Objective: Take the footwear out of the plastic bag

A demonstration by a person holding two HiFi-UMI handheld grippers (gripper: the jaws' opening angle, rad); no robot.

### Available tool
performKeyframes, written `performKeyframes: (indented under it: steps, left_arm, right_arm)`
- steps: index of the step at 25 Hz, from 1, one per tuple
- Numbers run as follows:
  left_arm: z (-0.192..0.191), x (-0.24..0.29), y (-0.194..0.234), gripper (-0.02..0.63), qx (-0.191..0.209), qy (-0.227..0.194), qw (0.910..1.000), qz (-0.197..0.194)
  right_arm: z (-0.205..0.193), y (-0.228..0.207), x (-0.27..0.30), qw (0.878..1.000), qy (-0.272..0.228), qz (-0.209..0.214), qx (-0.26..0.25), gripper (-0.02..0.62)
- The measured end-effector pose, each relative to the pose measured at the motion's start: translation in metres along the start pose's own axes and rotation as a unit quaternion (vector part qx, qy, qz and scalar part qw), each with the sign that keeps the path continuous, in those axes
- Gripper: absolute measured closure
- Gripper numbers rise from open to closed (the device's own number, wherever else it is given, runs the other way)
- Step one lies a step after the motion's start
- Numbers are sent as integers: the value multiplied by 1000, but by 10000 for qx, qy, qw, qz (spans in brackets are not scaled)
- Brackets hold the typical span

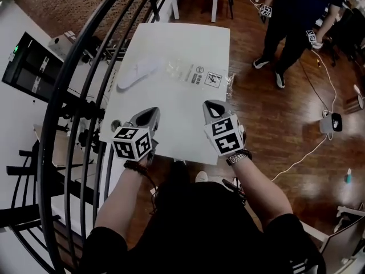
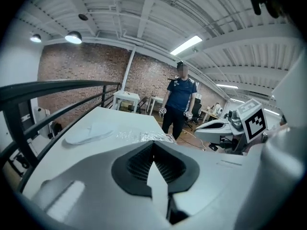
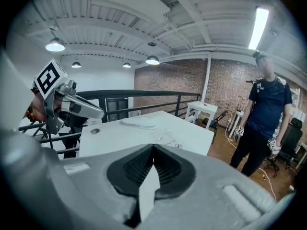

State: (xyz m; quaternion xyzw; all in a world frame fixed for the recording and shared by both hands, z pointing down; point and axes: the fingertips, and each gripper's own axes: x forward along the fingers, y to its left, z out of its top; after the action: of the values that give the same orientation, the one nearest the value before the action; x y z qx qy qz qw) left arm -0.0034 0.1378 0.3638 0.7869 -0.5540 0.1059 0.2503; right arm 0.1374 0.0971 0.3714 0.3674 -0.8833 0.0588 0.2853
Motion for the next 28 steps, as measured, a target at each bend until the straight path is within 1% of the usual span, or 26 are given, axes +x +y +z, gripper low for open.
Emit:
performKeyframes:
  steps: [5, 10, 18, 24, 28]
  left_arm:
    - [4, -18, -49, 589, 504, -103, 9986, -113]
    - [10, -35, -75, 589, 772, -256, 9966, -140]
    - [20, -64, -92, 591, 1146, -418, 9922, -250]
    - [17, -90, -98, 589, 1355, -463, 9888, -425]
    - [14, -112, -99, 589, 1470, -515, 9865, -513]
  right_arm:
    - [13, 21, -32, 9991, -358, 152, -167, 603]
    - [25, 39, -57, 9972, -627, 253, -329, 603]
    - [44, 74, -78, 9942, -905, 288, -497, 604]
    - [57, 105, -93, 9933, -1022, 157, -520, 603]
    - [58, 130, -105, 9932, -1042, 86, -513, 603]
